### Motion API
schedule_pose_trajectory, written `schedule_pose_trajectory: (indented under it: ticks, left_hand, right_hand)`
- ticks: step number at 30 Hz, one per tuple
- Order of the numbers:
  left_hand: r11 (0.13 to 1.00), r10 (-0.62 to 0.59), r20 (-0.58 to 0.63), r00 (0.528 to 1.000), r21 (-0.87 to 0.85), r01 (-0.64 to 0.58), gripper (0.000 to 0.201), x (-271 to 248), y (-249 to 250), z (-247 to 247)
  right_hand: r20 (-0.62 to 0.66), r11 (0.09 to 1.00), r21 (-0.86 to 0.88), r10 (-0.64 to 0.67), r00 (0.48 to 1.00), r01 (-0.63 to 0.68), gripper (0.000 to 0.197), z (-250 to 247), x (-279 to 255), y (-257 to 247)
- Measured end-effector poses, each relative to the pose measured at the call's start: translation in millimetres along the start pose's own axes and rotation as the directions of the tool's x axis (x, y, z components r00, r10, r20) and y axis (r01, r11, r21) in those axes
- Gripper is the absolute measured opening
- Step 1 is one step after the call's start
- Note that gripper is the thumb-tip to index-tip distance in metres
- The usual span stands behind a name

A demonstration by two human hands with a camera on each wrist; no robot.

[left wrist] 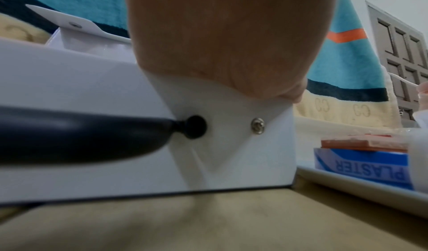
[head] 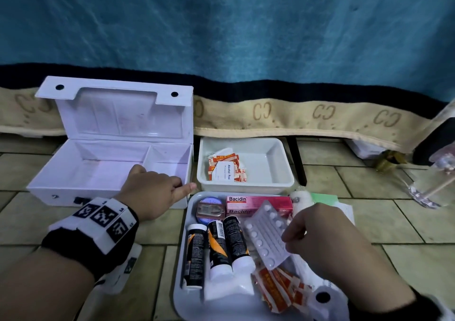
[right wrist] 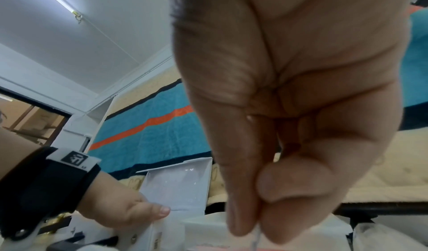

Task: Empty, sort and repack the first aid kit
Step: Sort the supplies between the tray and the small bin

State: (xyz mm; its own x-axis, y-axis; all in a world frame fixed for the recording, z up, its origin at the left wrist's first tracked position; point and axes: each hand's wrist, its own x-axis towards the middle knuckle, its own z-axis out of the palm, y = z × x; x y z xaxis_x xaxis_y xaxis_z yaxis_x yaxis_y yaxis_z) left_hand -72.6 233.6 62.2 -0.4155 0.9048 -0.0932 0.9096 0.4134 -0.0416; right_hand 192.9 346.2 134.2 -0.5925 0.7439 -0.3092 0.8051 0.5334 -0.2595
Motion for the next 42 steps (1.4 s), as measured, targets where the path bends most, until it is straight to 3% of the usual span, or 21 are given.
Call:
schedule_pose_trajectory:
  ticks: [3,5,9,14,20,22,24,27,30,35,38,42]
  left_hand:
    - [1.000,-0.028,0.018,0.999,0.002,0.028,0.070,-0.7,-0.1,-1.4]
    - [0.999,-0.043,0.025,0.999,0.001,0.043,0.061,-0.6,0.6,-2.4]
    - [0.998,-0.053,0.028,0.998,0.018,0.053,0.059,-0.5,0.3,-1.3]
    - [0.998,-0.062,0.032,0.998,0.014,0.062,0.059,-0.3,0.4,-1.2]
    - [0.998,-0.057,0.035,0.998,0.009,0.057,0.056,-0.2,1.3,-2.5]
    - [0.998,-0.056,0.035,0.998,0.004,0.056,0.053,-0.2,1.1,-2.6]
    - [0.999,-0.052,0.040,0.998,-0.001,0.052,0.053,-0.5,1.2,-3.3]
    - [0.999,-0.046,0.039,0.998,-0.008,0.047,0.054,-0.6,1.5,-4.0]
    - [0.999,-0.032,0.031,0.999,0.013,0.032,0.054,-2.0,1.6,-5.2]
    - [1.000,-0.031,0.032,0.999,0.005,0.030,0.072,-2.4,1.3,-4.5]
    - [1.000,-0.023,0.027,0.999,0.006,0.023,0.076,-2.4,0.5,-3.3]
    - [0.999,-0.032,0.029,0.999,-0.008,0.033,0.064,-3.1,2.2,-5.6]
  right_hand:
    - [-0.013,0.999,0.039,0.000,1.000,0.001,0.034,12.2,-3.3,1.0]
    - [-0.009,0.997,0.074,-0.014,1.000,0.015,0.030,22.7,-3.4,1.3]
    - [-0.033,0.995,0.096,-0.020,0.999,0.023,0.028,37.6,0.3,2.9]
    - [-0.048,0.996,-0.068,-0.058,0.997,0.054,0.020,34.8,-3.2,1.3]
    - [0.106,0.982,-0.173,-0.060,0.993,0.077,0.027,-2.8,2.5,-13.9]
    - [0.108,0.979,-0.156,-0.118,0.987,0.134,0.021,-22.5,10.7,-20.8]
    - [0.034,0.956,-0.198,-0.213,0.977,0.215,0.017,-40.0,23.9,-31.0]
    - [-0.015,0.912,-0.212,-0.362,0.932,0.351,0.021,-51.3,55.5,-53.0]
    - [0.137,0.837,-0.284,-0.448,0.883,0.468,0.021,-40.4,95.4,-70.5]
    - [0.394,0.733,-0.413,-0.391,0.831,0.541,0.029,-19.5,130.5,-84.0]
    - [0.376,0.760,-0.411,-0.361,0.853,0.503,0.034,-17.5,141.0,-86.6]
    - [0.345,0.786,-0.390,-0.359,0.867,0.480,0.028,-12.1,145.4,-83.3]
